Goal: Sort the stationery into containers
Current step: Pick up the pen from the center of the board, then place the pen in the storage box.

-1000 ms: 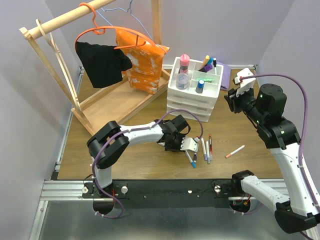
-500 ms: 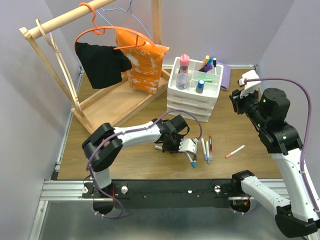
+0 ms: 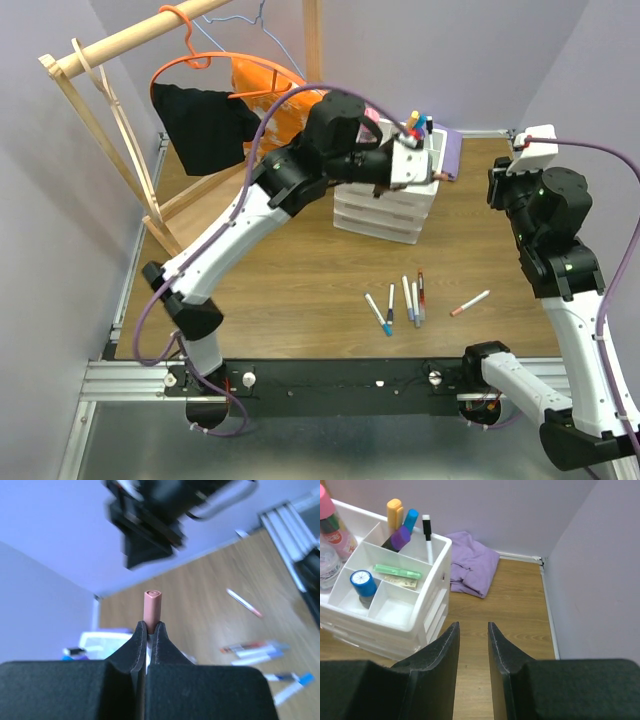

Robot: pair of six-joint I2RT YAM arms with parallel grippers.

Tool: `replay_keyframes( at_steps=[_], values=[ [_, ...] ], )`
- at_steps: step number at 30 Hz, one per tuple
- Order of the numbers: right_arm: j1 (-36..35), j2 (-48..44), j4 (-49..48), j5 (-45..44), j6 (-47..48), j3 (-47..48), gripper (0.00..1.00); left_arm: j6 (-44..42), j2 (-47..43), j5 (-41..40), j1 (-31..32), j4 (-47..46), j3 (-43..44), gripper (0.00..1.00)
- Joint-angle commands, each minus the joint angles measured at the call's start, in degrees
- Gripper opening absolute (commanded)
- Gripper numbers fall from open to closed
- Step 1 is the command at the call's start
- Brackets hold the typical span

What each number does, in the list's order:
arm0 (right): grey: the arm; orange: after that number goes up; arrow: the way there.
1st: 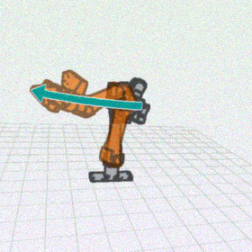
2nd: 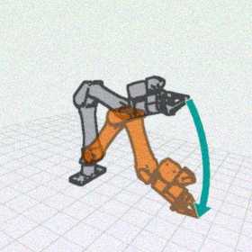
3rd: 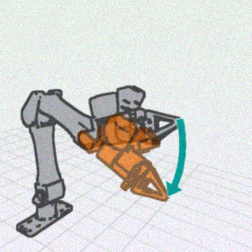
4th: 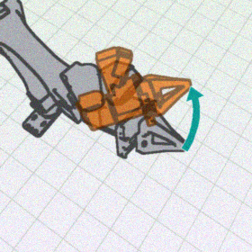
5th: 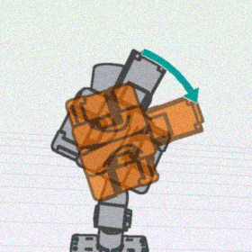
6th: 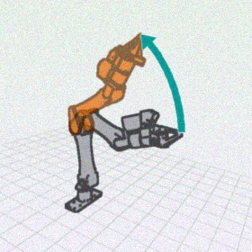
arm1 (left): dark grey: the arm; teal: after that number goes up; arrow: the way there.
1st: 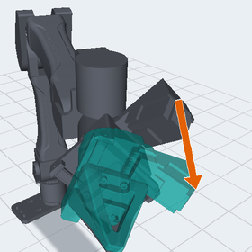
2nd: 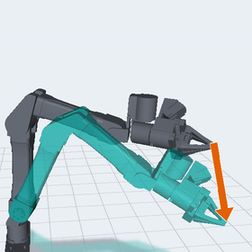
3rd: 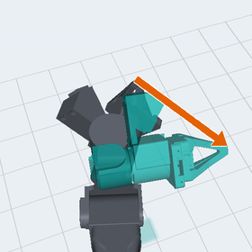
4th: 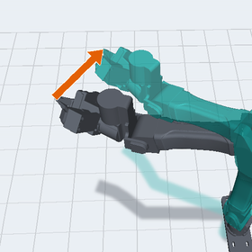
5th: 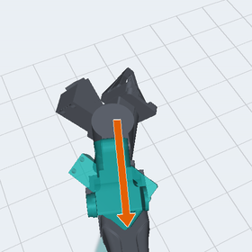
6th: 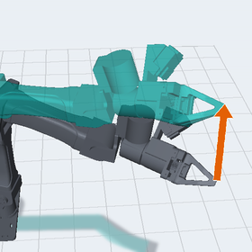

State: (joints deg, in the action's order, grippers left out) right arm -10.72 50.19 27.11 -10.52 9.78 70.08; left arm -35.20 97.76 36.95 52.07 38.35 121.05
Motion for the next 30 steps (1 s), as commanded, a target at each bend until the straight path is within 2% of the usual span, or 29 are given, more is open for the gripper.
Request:
replay_keyframes(
  at_steps=[1, 6, 10, 15, 26, 30],
  values=[
    [2.1, 0.61, -2.06, -2.22, -3.19, 1.63, 0.36, 7.42, 13.22, 5.5, -3.29, -12.14, 9.01, 0.0],
    [5.09, 0.7, -1.45, -1.43, -5.38, 1.72, 0.36, 15.06, 19.04, 6.12, -5.84, -29.25, 12.35, 0.0],
    [6.76, 0.26, -1.36, -0.73, -6.44, 0.93, 0.36, 17.36, 26.59, 4.62, -6.98, -33.77, 18.33, 0.0],
    [8.96, -0.36, -1.36, 0.41, -7.85, -0.82, 0.35, 19.46, 29.95, 1.9, -7.6, -41.32, 19.39, 0.0],
    [10.46, -1.42, -1.45, 2.08, -9.25, -4.6, 0.35, 20.0, 35.92, -1.44, -7.6, -47.4, 19.31, 0.0],
    [12.3, -1.5, -1.54, 2.79, -9.6, -5.74, 0.35, 18.94, 39.26, -3.45, -7.51, -49.07, 23.06, 0.0]
  ],
)
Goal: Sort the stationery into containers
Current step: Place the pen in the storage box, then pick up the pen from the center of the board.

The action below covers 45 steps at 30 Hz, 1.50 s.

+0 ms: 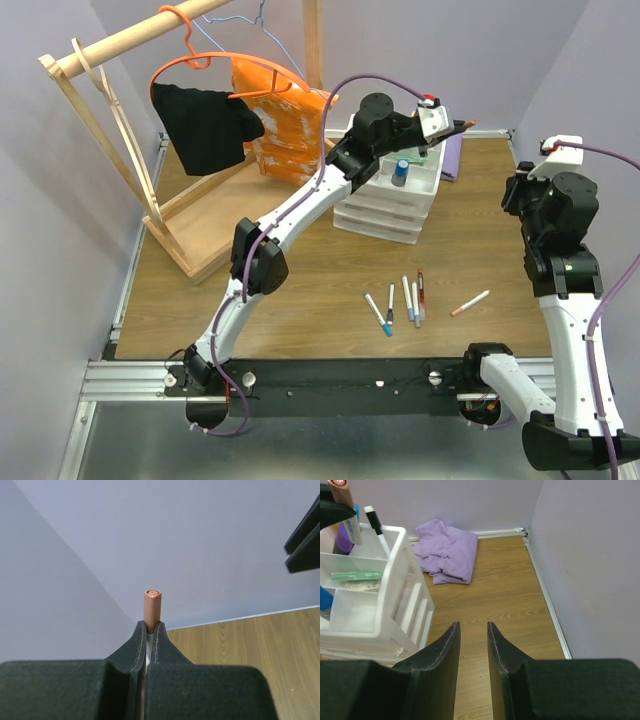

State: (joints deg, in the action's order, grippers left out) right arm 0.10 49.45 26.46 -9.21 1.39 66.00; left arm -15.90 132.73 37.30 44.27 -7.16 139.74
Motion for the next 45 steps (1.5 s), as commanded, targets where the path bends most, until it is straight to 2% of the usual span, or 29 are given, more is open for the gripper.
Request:
replay_keyframes(
  at_steps=[1, 4, 11, 14, 15, 17, 18, 19, 24, 32, 36, 37, 38, 39, 40, 41, 42, 43, 45],
  values=[
    [1.57, -0.76, -0.97, 1.57, -1.21, -1.84, 0.35, -0.88, 6.21, -4.16, 0.2, -3.39, 5.62, 0.0],
    [2.01, -0.76, -0.97, 2.0, -1.21, -2.27, 0.35, -1.76, 8.16, -4.95, -0.06, -2.95, 8.0, 0.0],
    [2.27, -0.5, -1.23, 2.71, -1.13, -3.07, 0.35, -2.99, 6.76, -6.97, -0.77, -2.42, 3.09, 0.0],
    [2.27, -0.41, -1.5, 3.15, -1.21, -3.33, 0.35, -2.65, 5.7, -9.25, -0.77, -3.65, 1.06, 0.12],
    [2.27, -0.41, -1.5, 3.32, -2.69, -3.42, 0.35, -2.47, 5.44, -9.44, -0.77, -4.0, 0.45, 0.26],
    [2.27, -0.5, -1.5, 3.41, -2.79, -3.51, 0.35, -2.47, 4.12, -9.53, -0.68, -4.27, -0.17, 0.37],
    [2.27, -0.58, -1.5, 3.59, -2.79, -3.51, 0.35, -2.47, 3.51, -9.61, -0.76, -4.88, -1.3, 0.46],
    [2.27, -0.76, -1.41, 3.59, -2.79, -3.51, 0.35, -2.64, 2.11, -9.61, -0.77, -4.97, -2.01, 0.5],
    [2.27, -1.46, -1.15, 3.94, -2.79, -3.77, 0.35, -3.78, -4.13, -9.7, -0.42, -7.68, -8.15, 0.63],
    [2.27, -2.34, -1.15, 5.34, -3.76, -4.39, 0.36, -6.6, -19.05, -7.33, 2.04, -6.91, -16.07, 0.7],
    [2.27, -3.13, -0.97, 5.78, -3.24, -4.82, 0.36, -7.12, -31.36, -1.02, 2.57, 1.06, -30.46, 0.7],
    [2.27, -3.74, -0.71, 6.05, -3.15, -5.0, 0.36, -8.52, -34.09, 0.65, 2.92, 3.27, -38.93, 0.7],
    [2.27, -4.1, -0.62, 5.96, -3.06, -5.17, 0.36, -13.06, -39.51, 2.24, 3.45, 5.73, -43.2, 0.7],
    [2.27, -4.36, -0.44, 6.22, -2.8, -5.35, 0.36, -15.71, -41.91, 3.21, 4.67, 12.36, -47.24, 0.69],
    [2.27, -4.97, 0.08, 6.57, -2.62, -5.7, 0.36, -18.26, -44.11, 3.57, 5.55, 16.26, -53.89, 0.67],
    [2.27, -5.24, 0.35, 6.92, -2.62, -5.79, 0.36, -21.07, -47.7, 3.92, 6.35, 19.87, -56.83, 0.66],
    [2.27, -5.5, 0.7, 7.36, -2.53, -5.97, 0.36, -25.45, -49.04, 5.31, 6.96, 26.69, -59.38, 0.59],
    [2.27, -5.94, 1.22, 7.98, -2.44, -6.49, 0.36, -28.19, -50.1, 5.68, 8.54, 29.98, -63.93, 0.58],
    [2.27, -6.65, 1.67, 8.42, -2.18, -7.11, 0.36, -34.94, -51.51, 5.07, 10.12, 37.78, -67.22, 0.55]
  ],
)
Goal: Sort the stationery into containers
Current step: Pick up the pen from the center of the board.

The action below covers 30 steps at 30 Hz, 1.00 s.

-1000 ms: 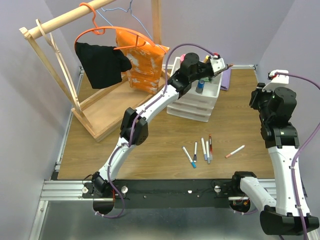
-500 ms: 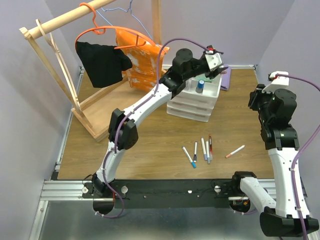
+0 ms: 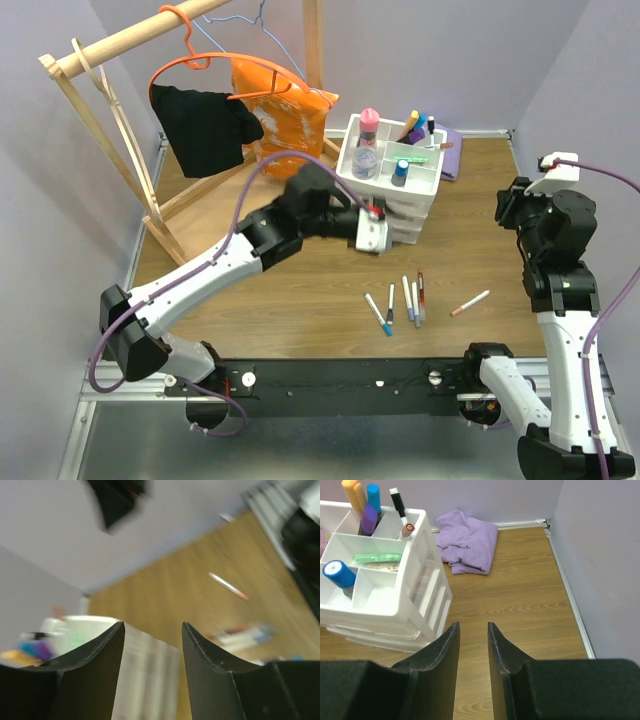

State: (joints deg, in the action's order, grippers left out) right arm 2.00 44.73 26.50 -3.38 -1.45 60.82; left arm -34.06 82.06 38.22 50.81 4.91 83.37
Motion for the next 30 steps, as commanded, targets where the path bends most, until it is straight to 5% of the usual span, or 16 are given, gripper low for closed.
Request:
replay_keyframes(
  at_steps=[1, 11, 30],
  values=[
    [0.37, -2.1, 2.15, 3.02, 0.84, -2.63, 0.37, -18.83, -0.68, 3.19, 5.25, 27.94, -13.13, 0.53],
    [0.37, -2.81, 4.96, 6.1, 0.93, -3.69, 0.56, -21.31, 11.43, -2.18, 9.75, 27.79, -17.11, 0.43],
    [0.37, -4.12, 8.92, 5.84, 4.0, -4.65, 0.57, -20.25, 27.71, -7.02, 14.85, 24.97, -8.49, 0.4]
  ],
)
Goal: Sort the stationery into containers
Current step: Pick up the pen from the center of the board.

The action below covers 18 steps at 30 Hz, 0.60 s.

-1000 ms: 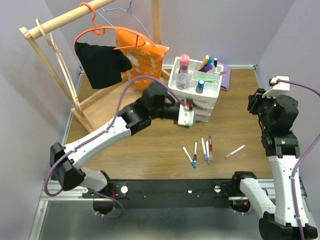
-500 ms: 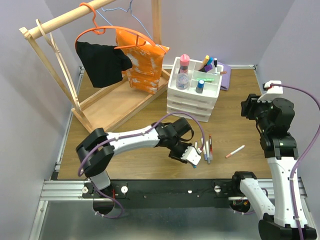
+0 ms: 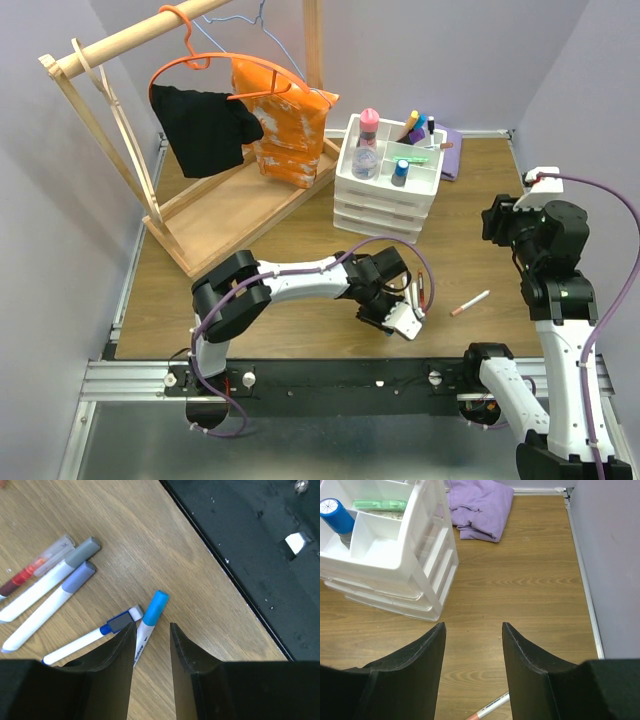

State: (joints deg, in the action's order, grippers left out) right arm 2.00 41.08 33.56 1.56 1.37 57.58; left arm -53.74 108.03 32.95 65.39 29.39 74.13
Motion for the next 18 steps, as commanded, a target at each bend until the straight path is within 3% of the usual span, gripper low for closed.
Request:
replay_keyframes(
  at_steps=[1, 14, 16, 18],
  values=[
    [0.37, -0.47, 1.86, 0.9, 1.18, -1.51, 0.57, -0.76, 1.92, -1.92, 0.27, 0.32, 0.32, 0.4],
    [0.37, 0.76, 1.59, 1.6, 0.22, -1.69, 0.56, -2.69, 7.81, -6.23, 0.18, -1.08, 0.67, 0.37],
    [0.37, 0.93, 1.68, 1.6, 0.22, -1.51, 0.56, -2.16, 8.34, -6.75, 0.18, -1.0, 0.75, 0.29],
    [0.37, 1.11, 1.68, 1.43, 0.22, -1.42, 0.56, -2.25, 8.87, -6.93, 0.09, 0.05, 0.93, 0.13]
  ],
)
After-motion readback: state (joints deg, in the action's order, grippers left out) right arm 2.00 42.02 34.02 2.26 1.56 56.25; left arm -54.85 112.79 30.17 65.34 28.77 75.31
